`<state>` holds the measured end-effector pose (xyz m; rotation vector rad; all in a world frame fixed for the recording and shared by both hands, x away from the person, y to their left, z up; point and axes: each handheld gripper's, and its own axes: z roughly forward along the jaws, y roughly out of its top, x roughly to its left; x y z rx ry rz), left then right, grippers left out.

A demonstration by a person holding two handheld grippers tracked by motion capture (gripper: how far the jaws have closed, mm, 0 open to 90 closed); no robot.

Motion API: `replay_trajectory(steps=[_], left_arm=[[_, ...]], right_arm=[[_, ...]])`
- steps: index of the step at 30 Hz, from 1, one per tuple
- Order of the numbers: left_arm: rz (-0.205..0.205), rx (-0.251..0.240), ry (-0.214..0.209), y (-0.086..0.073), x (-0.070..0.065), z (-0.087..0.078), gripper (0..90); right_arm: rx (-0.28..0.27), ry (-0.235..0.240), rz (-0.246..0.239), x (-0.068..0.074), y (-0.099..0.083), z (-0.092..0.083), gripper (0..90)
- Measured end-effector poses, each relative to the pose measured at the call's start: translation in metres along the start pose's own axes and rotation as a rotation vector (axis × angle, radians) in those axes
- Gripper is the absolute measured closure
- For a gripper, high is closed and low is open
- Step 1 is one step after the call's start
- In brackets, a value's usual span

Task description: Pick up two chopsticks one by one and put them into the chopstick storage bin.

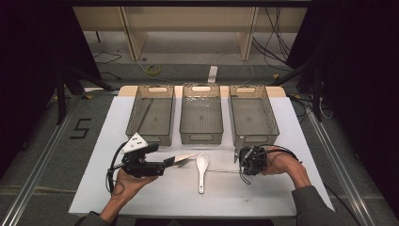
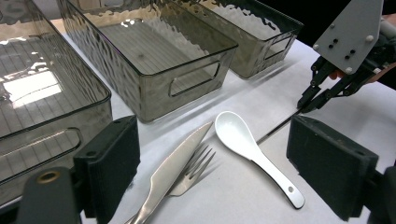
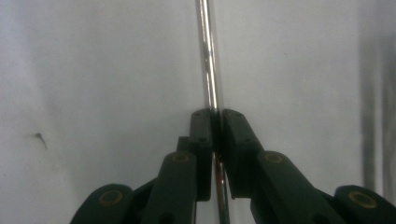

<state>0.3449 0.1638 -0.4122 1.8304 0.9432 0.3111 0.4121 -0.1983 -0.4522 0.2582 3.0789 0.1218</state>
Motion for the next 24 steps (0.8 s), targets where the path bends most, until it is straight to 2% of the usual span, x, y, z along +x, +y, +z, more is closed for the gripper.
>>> replay_trajectory(steps=[5, 12, 16, 18, 24], left_arm=[[0.0, 0.0, -0.001, 0.0, 0.0, 0.0, 16.8], [0.003, 0.002, 0.0, 0.0, 0.0, 0.0, 16.8], [0.002, 0.005, 0.0, 0.0, 0.0, 0.001, 16.8], [0.001, 0.004, 0.0, 0.0, 0.0, 0.001, 16.8], [-0.001, 0.005, -0.002, 0.0, 0.0, 0.001, 16.8]], right_arm=[[0.008, 0.011, -0.021, 0.001, -0.002, -0.001, 85.6], [-0.008, 0.012, -0.035, 0.002, -0.008, -0.001, 86.0], [0.001, 0.029, -0.028, 0.002, -0.01, -0.002, 86.2], [0.0, 0.028, -0.039, 0.001, -0.01, -0.002, 86.2], [-0.005, 0.013, -0.018, -0.001, -0.017, -0.009, 86.3]])
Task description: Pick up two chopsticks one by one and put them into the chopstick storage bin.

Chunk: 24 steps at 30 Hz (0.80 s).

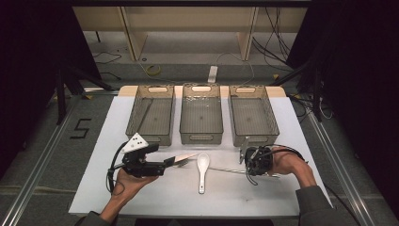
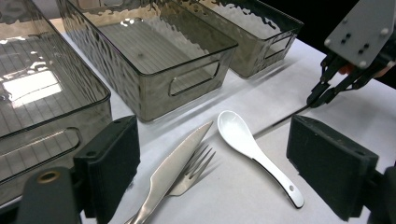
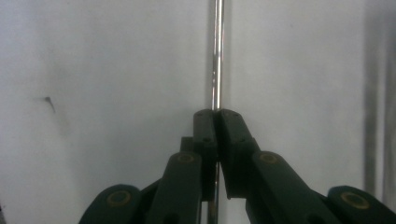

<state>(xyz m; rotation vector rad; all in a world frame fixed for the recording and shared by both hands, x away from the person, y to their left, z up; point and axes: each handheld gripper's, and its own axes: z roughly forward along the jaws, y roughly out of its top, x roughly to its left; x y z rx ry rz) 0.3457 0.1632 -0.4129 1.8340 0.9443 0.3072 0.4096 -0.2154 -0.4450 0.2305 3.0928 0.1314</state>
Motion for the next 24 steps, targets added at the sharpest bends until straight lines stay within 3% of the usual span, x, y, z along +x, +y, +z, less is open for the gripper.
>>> replay_trajectory(steps=[7, 10, 18, 24], left_arm=[[-0.001, 0.007, -0.007, 0.0, -0.001, 0.002, 16.8], [0.014, 0.032, -0.015, 0.0, -0.001, 0.005, 16.8], [0.064, 0.093, -0.051, -0.001, -0.009, 0.014, 16.8], [0.092, 0.127, -0.096, 0.0, -0.015, 0.023, 17.1]], right_arm=[[-0.039, -0.059, 0.025, -0.004, -0.013, -0.017, 86.3], [-0.073, -0.068, 0.011, -0.001, -0.013, -0.028, 86.3], [-0.134, -0.078, -0.068, 0.015, 0.011, -0.043, 86.2], [-0.137, -0.085, -0.111, 0.023, 0.024, -0.046, 86.2]])
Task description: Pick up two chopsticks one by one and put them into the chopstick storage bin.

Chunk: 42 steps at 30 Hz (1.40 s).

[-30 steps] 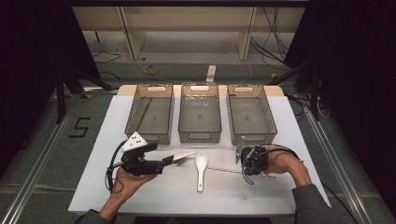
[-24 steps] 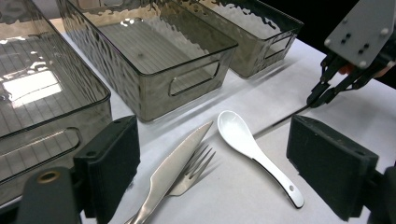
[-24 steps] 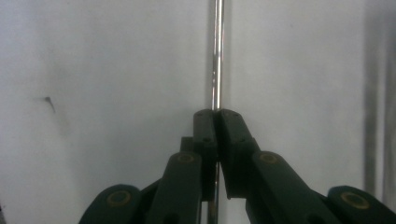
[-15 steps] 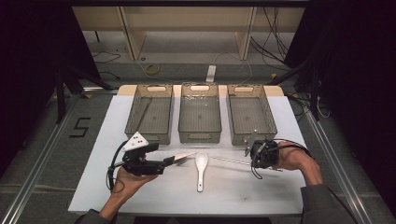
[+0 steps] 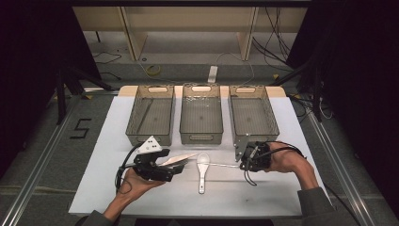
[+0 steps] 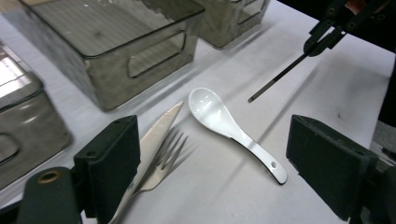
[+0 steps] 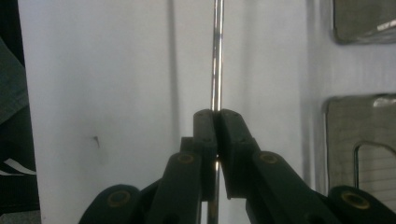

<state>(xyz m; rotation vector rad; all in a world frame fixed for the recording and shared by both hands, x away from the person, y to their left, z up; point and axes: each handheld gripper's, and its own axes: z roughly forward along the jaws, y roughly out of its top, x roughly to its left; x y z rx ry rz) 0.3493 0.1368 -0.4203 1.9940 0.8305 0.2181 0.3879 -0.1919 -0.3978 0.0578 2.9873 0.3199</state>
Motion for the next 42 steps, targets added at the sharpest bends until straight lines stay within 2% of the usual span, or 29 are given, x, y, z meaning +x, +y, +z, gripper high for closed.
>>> replay_trajectory(steps=[4, 9, 12, 16, 19, 21, 23, 26, 27, 29, 32, 37, 38, 42], left_arm=[[0.04, 0.038, -0.028, 0.004, -0.006, 0.009, 17.2], [0.117, 0.095, -0.026, 0.008, -0.011, 0.015, 17.4], [0.113, 0.113, -0.038, 0.01, -0.011, 0.018, 17.8], [0.144, 0.138, -0.06, 0.014, -0.016, 0.023, 18.6], [0.178, 0.176, -0.08, 0.015, -0.02, 0.031, 20.7], [0.199, 0.211, -0.093, 0.014, -0.02, 0.037, 23.2], [0.222, 0.24, -0.084, 0.014, -0.022, 0.042, 26.0], [0.244, 0.258, -0.103, 0.014, -0.025, 0.045, 30.4], [0.248, 0.264, -0.109, 0.015, -0.025, 0.046, 36.0], [0.24, 0.27, -0.12, 0.015, -0.026, 0.047, 40.4], [0.247, 0.283, -0.122, 0.015, -0.027, 0.049, 43.8], [0.286, 0.319, -0.119, 0.015, -0.029, 0.055, 46.1], [0.294, 0.322, -0.122, 0.014, -0.03, 0.056, 49.4], [0.312, 0.338, -0.124, 0.015, -0.031, 0.057, 52.7]], right_arm=[[-0.002, 0.002, -0.022, 0.004, 0.007, -0.001, 86.3], [-0.001, -0.005, -0.043, 0.007, 0.014, 0.0, 86.2], [-0.009, -0.001, -0.05, 0.009, 0.017, -0.001, 86.2], [-0.01, -0.006, -0.058, 0.011, 0.018, 0.0, 86.2], [-0.001, -0.006, -0.069, 0.013, 0.021, 0.0, 86.2], [-0.006, -0.002, -0.071, 0.015, 0.022, -0.001, 86.2], [-0.019, -0.01, -0.087, 0.017, 0.025, -0.003, 86.2], [-0.019, -0.008, -0.095, 0.019, 0.027, -0.005, 86.2], [-0.014, -0.01, -0.104, 0.021, 0.029, -0.006, 86.2], [-0.016, -0.01, -0.109, 0.022, 0.03, -0.006, 86.2], [-0.015, -0.013, -0.125, 0.025, 0.033, -0.007, 86.2], [-0.016, -0.021, -0.139, 0.028, 0.035, -0.011, 86.3], [-0.014, -0.024, -0.143, 0.029, 0.036, -0.013, 86.3], [-0.018, -0.035, -0.147, 0.03, 0.037, -0.014, 86.3]])
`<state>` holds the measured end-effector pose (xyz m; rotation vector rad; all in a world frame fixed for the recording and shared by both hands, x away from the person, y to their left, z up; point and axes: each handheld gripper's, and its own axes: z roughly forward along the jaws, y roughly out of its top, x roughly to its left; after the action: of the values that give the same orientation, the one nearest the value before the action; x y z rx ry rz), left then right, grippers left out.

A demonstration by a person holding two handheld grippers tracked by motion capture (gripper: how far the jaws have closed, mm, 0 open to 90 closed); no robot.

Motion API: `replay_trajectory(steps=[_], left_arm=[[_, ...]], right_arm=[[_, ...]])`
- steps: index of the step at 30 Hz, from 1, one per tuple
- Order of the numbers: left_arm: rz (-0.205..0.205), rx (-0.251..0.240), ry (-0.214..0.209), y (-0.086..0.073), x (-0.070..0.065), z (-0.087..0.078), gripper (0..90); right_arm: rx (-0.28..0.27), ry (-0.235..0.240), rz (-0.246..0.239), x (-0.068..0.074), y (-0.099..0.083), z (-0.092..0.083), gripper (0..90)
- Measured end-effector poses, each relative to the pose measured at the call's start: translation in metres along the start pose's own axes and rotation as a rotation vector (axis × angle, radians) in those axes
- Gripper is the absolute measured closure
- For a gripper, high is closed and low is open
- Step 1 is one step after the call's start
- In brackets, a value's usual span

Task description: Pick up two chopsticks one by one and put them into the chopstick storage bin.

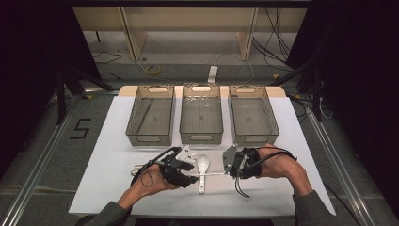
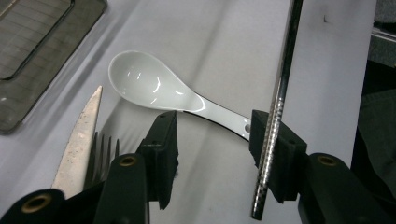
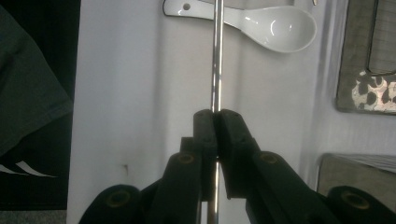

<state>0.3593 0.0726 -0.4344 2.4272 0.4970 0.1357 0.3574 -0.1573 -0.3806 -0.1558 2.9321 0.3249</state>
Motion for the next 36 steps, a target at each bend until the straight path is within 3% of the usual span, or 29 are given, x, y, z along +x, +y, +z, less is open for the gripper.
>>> replay_trajectory(steps=[8, 25, 33, 36], left_arm=[[0.046, 0.04, -0.004, 0.0017, -0.0039, 0.0053, 66.5], [0.033, 0.033, -0.021, 0.0026, -0.0025, 0.0015, 57.1], [0.056, 0.033, -0.037, 0.0052, -0.0059, 0.0041, 64.5], [0.082, 0.041, -0.043, 0.0061, -0.0079, 0.0059, 69.3]], right_arm=[[0.014, 0.001, 0.002, -0.0002, 0.0004, 0.0017, 86.3], [0.032, 0.004, 0.009, -0.0007, 0.0, 0.0067, 86.2], [0.03, 0.008, -0.006, 0.0008, 0.0051, 0.0091, 86.2], [0.027, 0.01, -0.012, 0.0008, 0.006, 0.0094, 86.2]])
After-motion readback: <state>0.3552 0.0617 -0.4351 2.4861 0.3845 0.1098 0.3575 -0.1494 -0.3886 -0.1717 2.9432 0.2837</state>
